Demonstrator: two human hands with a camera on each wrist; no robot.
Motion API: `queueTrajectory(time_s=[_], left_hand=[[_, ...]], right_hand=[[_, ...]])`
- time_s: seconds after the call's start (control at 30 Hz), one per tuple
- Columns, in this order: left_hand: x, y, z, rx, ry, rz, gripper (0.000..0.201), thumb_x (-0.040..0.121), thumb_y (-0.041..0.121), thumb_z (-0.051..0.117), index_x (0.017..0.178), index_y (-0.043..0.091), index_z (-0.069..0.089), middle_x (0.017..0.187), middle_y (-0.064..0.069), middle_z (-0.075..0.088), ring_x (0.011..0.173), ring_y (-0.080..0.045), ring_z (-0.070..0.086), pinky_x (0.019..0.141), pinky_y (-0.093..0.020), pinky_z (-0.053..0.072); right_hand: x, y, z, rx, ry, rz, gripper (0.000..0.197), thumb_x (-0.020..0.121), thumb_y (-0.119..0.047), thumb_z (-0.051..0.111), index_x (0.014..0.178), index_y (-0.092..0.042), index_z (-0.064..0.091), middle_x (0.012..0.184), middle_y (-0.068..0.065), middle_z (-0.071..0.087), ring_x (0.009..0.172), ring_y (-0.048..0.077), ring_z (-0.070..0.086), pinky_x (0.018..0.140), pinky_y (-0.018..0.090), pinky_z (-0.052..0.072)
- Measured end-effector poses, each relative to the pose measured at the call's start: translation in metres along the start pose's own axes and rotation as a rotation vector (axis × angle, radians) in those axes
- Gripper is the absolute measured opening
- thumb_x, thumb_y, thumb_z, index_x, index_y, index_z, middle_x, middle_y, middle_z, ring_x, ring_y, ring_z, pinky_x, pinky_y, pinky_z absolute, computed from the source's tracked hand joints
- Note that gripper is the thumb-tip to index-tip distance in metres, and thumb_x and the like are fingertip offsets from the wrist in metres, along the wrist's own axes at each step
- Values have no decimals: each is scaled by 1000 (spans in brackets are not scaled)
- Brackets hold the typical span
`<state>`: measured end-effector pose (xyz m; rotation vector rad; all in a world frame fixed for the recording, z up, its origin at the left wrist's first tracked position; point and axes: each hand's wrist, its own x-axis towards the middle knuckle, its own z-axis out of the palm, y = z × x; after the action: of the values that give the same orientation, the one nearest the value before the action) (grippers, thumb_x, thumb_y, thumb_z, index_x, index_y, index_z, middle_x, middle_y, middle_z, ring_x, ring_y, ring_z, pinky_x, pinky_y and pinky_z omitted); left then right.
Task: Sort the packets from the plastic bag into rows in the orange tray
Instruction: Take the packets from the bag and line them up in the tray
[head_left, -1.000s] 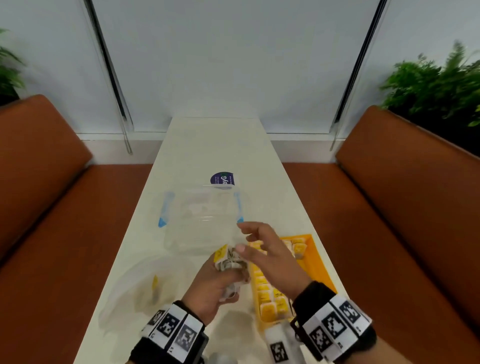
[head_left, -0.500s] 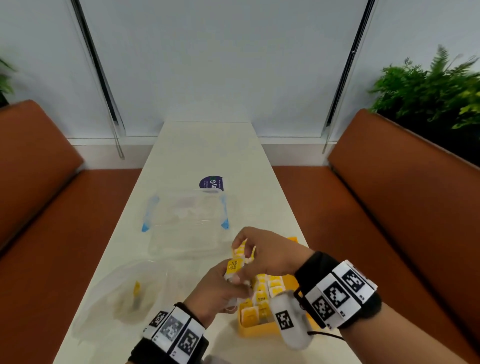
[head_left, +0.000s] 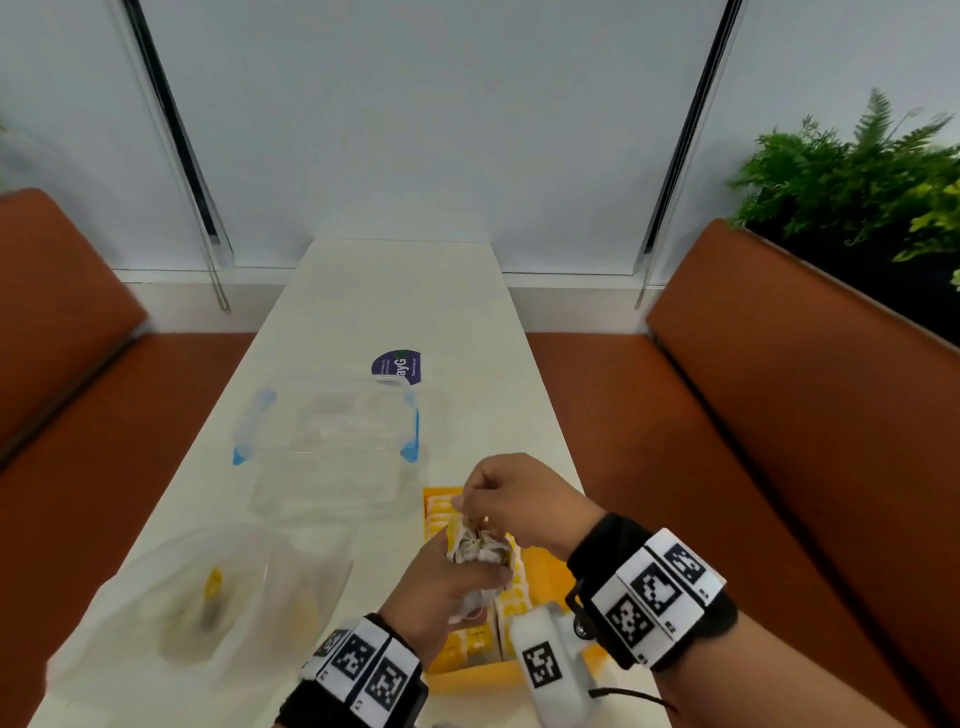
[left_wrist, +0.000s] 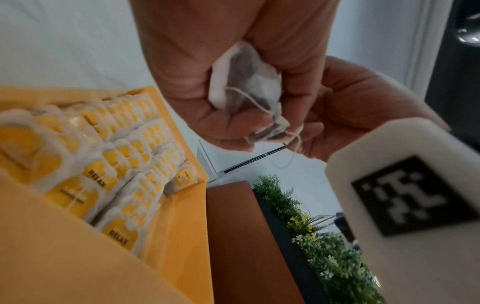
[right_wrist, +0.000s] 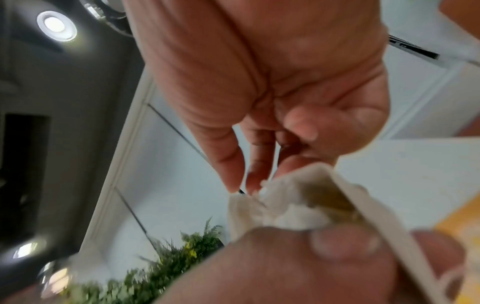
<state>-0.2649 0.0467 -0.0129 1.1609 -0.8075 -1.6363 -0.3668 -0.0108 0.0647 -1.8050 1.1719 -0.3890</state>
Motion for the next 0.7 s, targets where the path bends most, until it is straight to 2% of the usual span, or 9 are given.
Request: queueTrajectory(time_s=[0.1, 0.17, 0.2, 0.3, 0.4, 0.5, 0.6, 0.7], left_hand=[[8, -2, 5, 64, 91, 30, 36, 51, 2, 67, 85, 6, 57, 50, 0, 53, 37, -10, 42, 41, -15, 32], [13, -3, 7, 92, 126, 45, 40, 50, 4, 66, 90, 8, 57, 50, 0, 51, 37, -10, 38, 41, -17, 31], [15, -3, 7, 91, 131, 58, 40, 51, 4, 65, 90, 8, 57, 50, 0, 51, 36, -10, 36, 41, -17, 30], [14, -4, 9, 22, 56, 53, 39, 53, 3, 70, 89, 9, 57, 59, -3, 52, 45, -12, 41, 44, -18, 30], [14, -6, 8, -116, -15, 7, 48, 45, 12, 79, 89, 12, 59, 66, -5, 59, 60, -19, 52, 44, -21, 32], [16, -10, 7, -219, 2, -23, 56, 42, 13, 79, 93, 13, 57, 71, -5, 66, 61, -16, 61, 40, -20, 36], [18, -13, 6, -306, 22, -48, 40, 43, 13, 79, 80, 16, 62, 71, -5, 64, 58, -13, 60, 37, -17, 35], [19, -12, 4, -264, 13, 0, 26, 47, 17, 79, 67, 21, 63, 68, -2, 61, 55, -11, 58, 38, -16, 32]], right_hand=[[4, 10, -1, -182, 19, -10, 34, 81, -37, 69, 74, -5, 60, 69, 10, 51, 58, 12, 44, 50, 16, 32], [7, 14, -1, -214, -3, -15, 32, 79, -33, 72, 72, -5, 58, 66, 7, 49, 58, 13, 43, 52, 19, 31], [8, 15, -1, -196, -4, -23, 28, 79, -27, 73, 69, -8, 55, 64, 1, 48, 56, 10, 41, 52, 18, 31], [12, 19, -1, -68, 20, -49, 25, 79, -12, 70, 66, -18, 49, 61, -9, 44, 46, 0, 43, 51, 15, 34], [15, 23, -3, 58, 7, -52, 25, 81, -8, 66, 65, -18, 49, 59, -6, 47, 45, 4, 42, 41, 13, 35], [17, 29, -5, 238, -21, -11, 21, 84, -9, 63, 70, -15, 50, 63, 0, 48, 48, 10, 45, 33, 17, 35], [19, 33, -4, 424, -45, 36, 19, 89, -13, 60, 74, -16, 48, 71, 0, 50, 51, 10, 53, 35, 19, 39], [20, 36, -5, 553, -69, 76, 18, 94, -16, 55, 78, -16, 46, 74, 0, 51, 55, 11, 58, 36, 21, 42]])
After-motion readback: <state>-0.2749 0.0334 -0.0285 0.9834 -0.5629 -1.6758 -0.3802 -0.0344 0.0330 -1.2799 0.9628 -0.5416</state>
